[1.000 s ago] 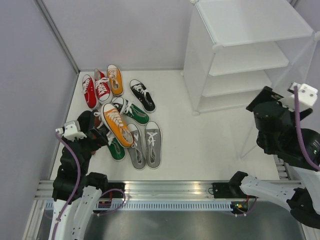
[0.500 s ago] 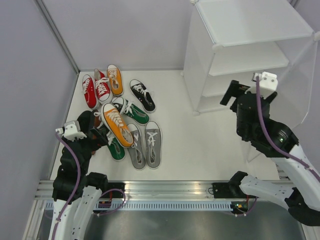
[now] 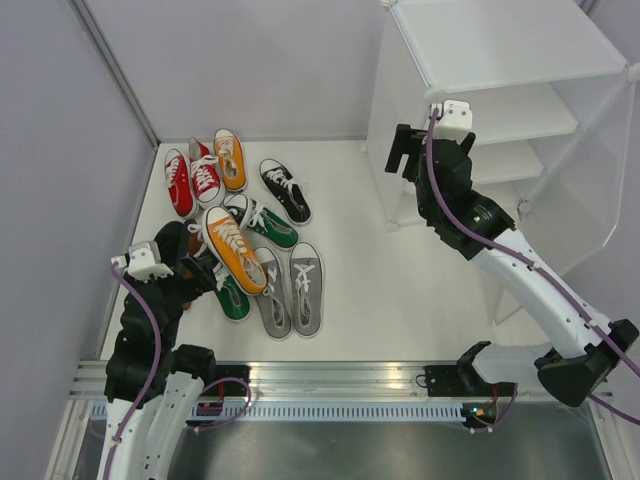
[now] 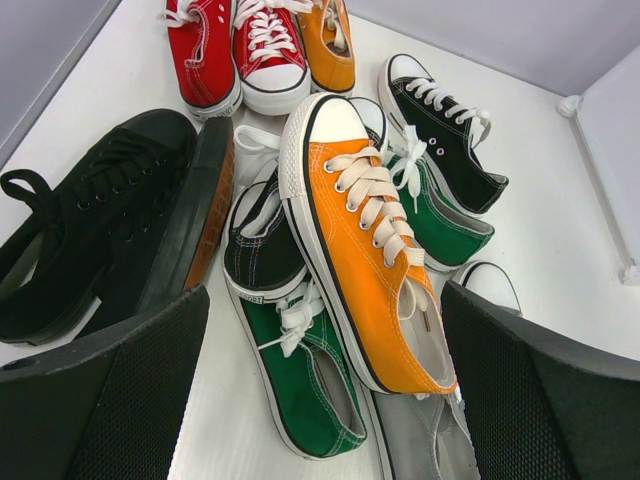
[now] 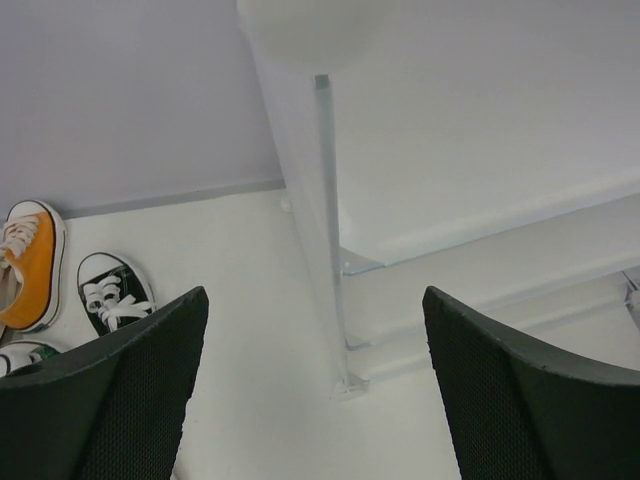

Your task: Place and organize the shoes in the shoe cabinet

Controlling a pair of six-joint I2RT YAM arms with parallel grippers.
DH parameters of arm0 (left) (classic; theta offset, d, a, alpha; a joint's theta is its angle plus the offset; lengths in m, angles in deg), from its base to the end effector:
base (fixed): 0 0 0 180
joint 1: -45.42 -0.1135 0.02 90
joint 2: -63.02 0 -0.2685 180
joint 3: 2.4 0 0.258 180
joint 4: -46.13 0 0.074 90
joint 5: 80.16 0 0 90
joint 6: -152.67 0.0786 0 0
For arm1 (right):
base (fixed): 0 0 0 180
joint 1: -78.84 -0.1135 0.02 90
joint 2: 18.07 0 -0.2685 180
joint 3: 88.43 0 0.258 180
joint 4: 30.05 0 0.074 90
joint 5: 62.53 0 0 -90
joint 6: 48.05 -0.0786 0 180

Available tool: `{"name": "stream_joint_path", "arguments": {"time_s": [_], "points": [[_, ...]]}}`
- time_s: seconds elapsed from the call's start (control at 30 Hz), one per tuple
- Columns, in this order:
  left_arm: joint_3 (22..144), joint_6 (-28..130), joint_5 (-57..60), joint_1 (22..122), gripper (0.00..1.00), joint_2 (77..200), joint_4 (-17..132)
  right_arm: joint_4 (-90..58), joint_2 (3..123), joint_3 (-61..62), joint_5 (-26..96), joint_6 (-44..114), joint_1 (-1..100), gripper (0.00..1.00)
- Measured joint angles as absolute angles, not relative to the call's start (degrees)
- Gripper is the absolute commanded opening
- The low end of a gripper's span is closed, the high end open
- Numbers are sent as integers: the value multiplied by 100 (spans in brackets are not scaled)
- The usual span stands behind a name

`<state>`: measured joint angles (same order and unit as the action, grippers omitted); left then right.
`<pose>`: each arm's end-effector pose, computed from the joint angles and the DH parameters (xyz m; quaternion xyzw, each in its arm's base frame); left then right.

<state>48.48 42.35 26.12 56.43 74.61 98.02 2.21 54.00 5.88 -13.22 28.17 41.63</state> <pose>0.1048 0.0021 0.2982 -0.1509 0.7628 -0.0607 0.6258 0.2761 0.1453 0.4434 0.0729 0.7488 0.0189 0.6585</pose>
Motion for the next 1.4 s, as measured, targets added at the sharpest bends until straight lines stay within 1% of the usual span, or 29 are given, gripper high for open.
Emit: {"name": "stream_joint_path", "arguments": {"time_s": [0.17,0.4,0.93,1.07,1.4], "points": [[4848,4235,2607,5643,100,7461,9802,-176,5842,776,-1099,2889,4442,91],[4848,4233,2605,5643,100,7464,9802,-524,6633,1252,-609,2989,4543,90],[4848,4233,2601,5643,100,7512,9804,-275,8194,3152,-478,3134,4772,92],[4848,4233,2601,5643,100,7514,9804,-152,8307,3362,-506,3162,4775,98],[4848,4233,2581,5643,100,7588,9802,213,8148,3316,-537,3031,4748,98]]}}
